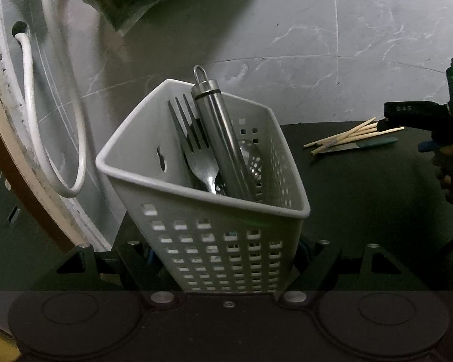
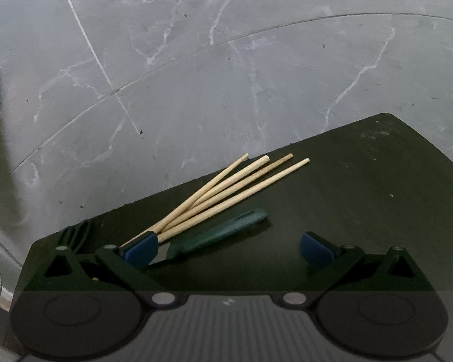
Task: Organize utensils
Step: 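Close the right tool on the green-handled knife's handle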
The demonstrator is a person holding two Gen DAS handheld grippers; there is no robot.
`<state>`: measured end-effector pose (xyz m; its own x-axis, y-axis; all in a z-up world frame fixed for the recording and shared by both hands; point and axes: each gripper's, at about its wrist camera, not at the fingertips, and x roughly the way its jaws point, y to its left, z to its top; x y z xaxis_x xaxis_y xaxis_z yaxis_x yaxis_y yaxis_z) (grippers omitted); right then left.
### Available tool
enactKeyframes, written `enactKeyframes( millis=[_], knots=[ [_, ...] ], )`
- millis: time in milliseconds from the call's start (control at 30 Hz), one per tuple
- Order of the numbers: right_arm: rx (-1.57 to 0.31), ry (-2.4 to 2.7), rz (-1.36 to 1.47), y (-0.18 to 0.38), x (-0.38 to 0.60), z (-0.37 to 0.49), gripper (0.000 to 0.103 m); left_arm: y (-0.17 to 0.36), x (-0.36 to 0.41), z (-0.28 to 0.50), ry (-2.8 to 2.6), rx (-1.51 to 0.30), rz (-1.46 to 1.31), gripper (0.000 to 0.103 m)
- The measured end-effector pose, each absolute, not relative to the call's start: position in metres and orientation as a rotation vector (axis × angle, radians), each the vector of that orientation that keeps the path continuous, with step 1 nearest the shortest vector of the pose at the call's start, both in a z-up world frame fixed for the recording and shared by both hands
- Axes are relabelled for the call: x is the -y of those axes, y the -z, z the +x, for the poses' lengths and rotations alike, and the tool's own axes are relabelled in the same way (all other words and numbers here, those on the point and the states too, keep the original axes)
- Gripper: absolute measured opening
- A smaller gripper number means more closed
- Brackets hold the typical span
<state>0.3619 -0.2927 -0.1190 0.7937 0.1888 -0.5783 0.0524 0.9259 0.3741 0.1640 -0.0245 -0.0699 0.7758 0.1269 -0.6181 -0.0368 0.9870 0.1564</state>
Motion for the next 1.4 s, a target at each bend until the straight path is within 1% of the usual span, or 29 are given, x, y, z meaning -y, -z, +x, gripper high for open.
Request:
enactKeyframes(
  millis=[633,900,1233,1400],
  knots=[
    [-0.637,-0.016,0.241,0.132,0.252,0.395,0.102,0.070,0.026,0.164,-0.079,-0.685,0.150,0.080],
    [-0.626,-0.006,0.083,0.135,0.236,0.395,0.101,0.071,0.026,0.164,-0.074,-0.685,0.152,0.080],
    [-0.649,-0.063,0.066,0.130,0.247,0.393,0.101,0.072,0.026,0.164,-0.071,-0.686,0.154,0.080],
    [-0.672,-0.237,0.005,0.127,0.260,0.385,0.099,0.071,0.027,0.165,-0.065,-0.686,0.158,0.080]
  ],
)
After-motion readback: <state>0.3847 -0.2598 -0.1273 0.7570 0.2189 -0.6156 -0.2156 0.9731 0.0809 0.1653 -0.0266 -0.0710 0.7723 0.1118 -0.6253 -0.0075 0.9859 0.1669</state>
